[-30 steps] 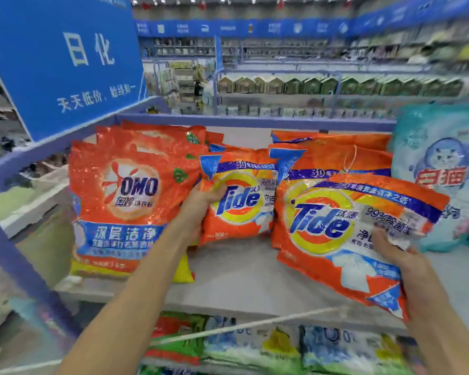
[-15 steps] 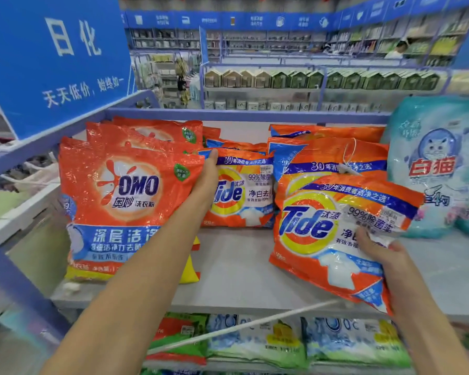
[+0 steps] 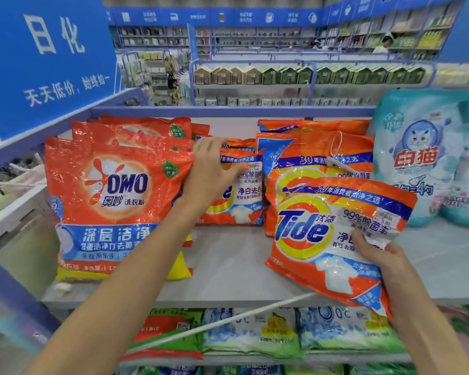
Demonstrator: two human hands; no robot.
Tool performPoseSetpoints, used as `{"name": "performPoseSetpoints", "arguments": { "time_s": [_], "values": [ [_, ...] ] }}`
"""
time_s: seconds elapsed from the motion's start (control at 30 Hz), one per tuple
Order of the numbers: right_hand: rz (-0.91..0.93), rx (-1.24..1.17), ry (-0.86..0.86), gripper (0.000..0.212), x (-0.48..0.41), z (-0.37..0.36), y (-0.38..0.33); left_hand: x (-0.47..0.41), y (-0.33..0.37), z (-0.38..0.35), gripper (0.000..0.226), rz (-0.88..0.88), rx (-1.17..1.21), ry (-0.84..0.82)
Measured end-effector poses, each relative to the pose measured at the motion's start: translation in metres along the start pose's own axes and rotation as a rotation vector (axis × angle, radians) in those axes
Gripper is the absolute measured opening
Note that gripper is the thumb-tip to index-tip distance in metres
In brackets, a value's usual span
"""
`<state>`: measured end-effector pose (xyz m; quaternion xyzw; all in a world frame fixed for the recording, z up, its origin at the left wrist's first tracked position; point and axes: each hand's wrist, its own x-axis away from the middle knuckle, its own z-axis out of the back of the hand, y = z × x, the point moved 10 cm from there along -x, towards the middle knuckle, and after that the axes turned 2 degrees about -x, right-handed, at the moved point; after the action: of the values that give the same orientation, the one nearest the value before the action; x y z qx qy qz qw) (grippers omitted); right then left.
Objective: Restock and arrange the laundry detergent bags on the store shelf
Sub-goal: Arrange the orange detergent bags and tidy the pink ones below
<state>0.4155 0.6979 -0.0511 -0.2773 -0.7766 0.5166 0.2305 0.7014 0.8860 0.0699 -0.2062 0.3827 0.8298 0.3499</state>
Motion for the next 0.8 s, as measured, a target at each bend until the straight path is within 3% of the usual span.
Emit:
{"name": "performPoseSetpoints", "arguments": {
  "time_s": [0.07, 0.13, 0.2, 0.3, 0.37, 0.47, 0.6, 0.7, 0.77, 0.8],
  "values": [
    [-0.007, 0.010, 0.007, 0.061, 0.000, 0.000, 0.000, -0.002, 0.016, -0.014, 0.084, -0.122, -0.313, -0.169],
    [-0.001, 0.011, 0.013, 0.058, 0.000, -0.002, -0.001, -0.010, 0.016, -0.025, 0.083, -0.147, -0.442, -0.295],
    [-0.004, 0.005, 0.016, 0.057, -0.001, -0.003, 0.000, -0.019, 0.017, -0.031, 0.072, -0.137, -0.408, -0.378],
    [-0.011, 0.000, 0.003, 0.062, -0.001, -0.006, 0.002, -0.030, 0.019, -0.036, 0.047, -0.079, -0.149, -0.446],
    [-0.019, -0.010, 0.016, 0.059, -0.001, -0.004, 0.005, -0.037, 0.019, -0.035, 0.032, -0.063, -0.034, -0.410],
    [-0.034, -0.013, 0.026, 0.061, -0.002, -0.002, 0.008, -0.045, 0.012, -0.036, 0.025, -0.044, -0.074, -0.296],
    [0.016, 0.116, 0.027, 0.044, 0.000, -0.001, 0.002, -0.034, 0.010, -0.043, 0.015, -0.060, -0.022, -0.169],
    [0.042, 0.210, 0.035, 0.060, 0.001, 0.000, -0.004, -0.021, 0.002, -0.040, 0.024, -0.064, -0.006, -0.101],
    [0.054, 0.245, 0.031, 0.082, 0.001, 0.000, -0.007, -0.011, 0.003, -0.032, 0.042, -0.082, -0.012, -0.085],
    [0.059, 0.241, 0.024, 0.083, 0.000, 0.000, -0.009, -0.002, 0.006, -0.027, 0.050, -0.080, 0.005, -0.092]
  ]
}}
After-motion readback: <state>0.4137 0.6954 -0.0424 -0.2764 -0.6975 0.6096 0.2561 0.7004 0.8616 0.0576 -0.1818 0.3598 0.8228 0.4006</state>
